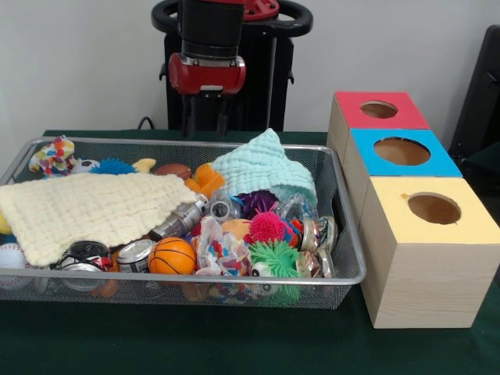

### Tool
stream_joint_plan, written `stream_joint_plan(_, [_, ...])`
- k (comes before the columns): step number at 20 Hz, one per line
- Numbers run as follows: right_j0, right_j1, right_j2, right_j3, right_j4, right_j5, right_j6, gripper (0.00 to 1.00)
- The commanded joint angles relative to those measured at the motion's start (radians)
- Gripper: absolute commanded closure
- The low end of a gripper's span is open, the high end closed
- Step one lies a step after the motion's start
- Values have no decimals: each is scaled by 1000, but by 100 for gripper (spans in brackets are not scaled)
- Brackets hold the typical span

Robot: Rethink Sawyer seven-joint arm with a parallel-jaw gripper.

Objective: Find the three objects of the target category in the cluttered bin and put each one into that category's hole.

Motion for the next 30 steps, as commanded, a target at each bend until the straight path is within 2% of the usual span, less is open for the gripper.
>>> stream_joint_plan(1, [-40,15,78,-71,-79,-24,-119,0])
stream_joint_plan(4, [-138,3,177,-50,14,105,-282,0])
stream_joint_plan(6, [-224,23,273,-37,90,185,-383,0])
stream_joint_plan(11, [-294,127,353,-145,51,247,-490,0])
stream_joint_plan(13, [-313,176,373,-179,23,247,-511,0])
stream_joint_plan(16, [-330,210,391,-205,5,256,-533,0])
stream_joint_plan(20, [-295,256,361,-252,-56,192,-473,0])
stream_joint_plan(26, [-251,249,309,-260,-113,143,-398,0])
stream_joint_plan(30, [-256,232,307,-255,-116,186,-435,0])
